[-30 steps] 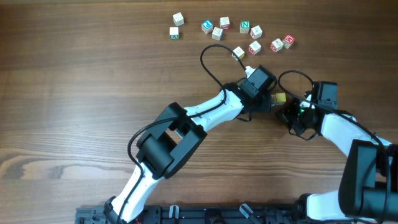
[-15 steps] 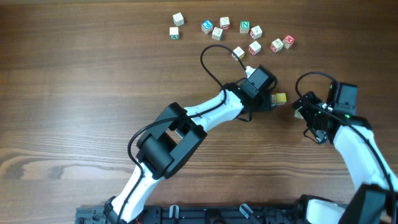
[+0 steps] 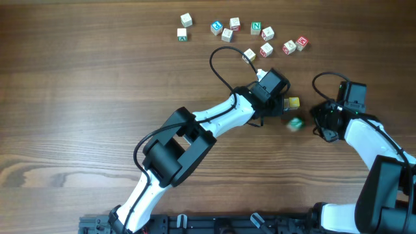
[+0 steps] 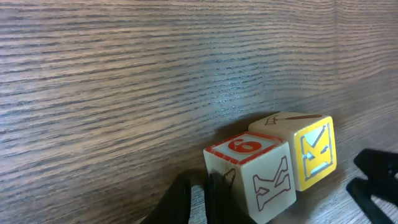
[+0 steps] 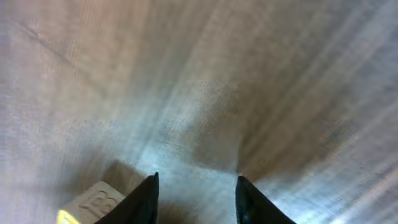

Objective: Form a horizontal line

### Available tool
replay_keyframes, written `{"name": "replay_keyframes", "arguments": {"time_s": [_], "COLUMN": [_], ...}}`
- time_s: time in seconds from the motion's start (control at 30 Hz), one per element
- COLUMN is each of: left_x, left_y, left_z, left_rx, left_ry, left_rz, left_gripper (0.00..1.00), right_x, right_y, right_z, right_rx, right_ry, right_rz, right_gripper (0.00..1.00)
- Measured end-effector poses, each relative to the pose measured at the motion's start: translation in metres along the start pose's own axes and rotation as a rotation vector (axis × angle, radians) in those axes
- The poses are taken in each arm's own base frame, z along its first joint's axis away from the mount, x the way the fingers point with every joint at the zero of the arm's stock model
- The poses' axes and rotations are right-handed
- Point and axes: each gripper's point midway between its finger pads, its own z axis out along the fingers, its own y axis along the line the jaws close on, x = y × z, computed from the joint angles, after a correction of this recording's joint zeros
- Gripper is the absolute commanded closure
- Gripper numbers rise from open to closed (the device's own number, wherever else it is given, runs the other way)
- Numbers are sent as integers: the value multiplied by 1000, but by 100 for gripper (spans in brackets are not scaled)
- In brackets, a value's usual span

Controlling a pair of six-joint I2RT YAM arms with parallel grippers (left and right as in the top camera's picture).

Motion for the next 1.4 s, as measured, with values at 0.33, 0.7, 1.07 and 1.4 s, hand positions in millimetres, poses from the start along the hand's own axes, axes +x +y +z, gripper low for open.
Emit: {"name": "replay_keyframes", "arguments": {"time_s": [0.33, 0.7, 1.07, 1.4], "left_x": [-2, -21, -65, -60], "left_y": [2, 106, 196, 156], "left_z": [-1, -50, -80, -64], "left_rx": [-7, -426, -506, -427], "left_ry": [-4, -33, -139, -143], "left_rz": [4, -43, -498, -451], "left_gripper": [60, 85, 80, 72], "right_x": [19, 51, 130, 93], "right_y": [4, 21, 22, -12], "right_z": [-5, -49, -11, -13], "right_rx": [-32, -188, -105, 99], "right_ry": [100, 228, 349, 265], "right_rz": [-75, -271, -649, -517], "right_gripper": [12, 16, 60, 82]}}
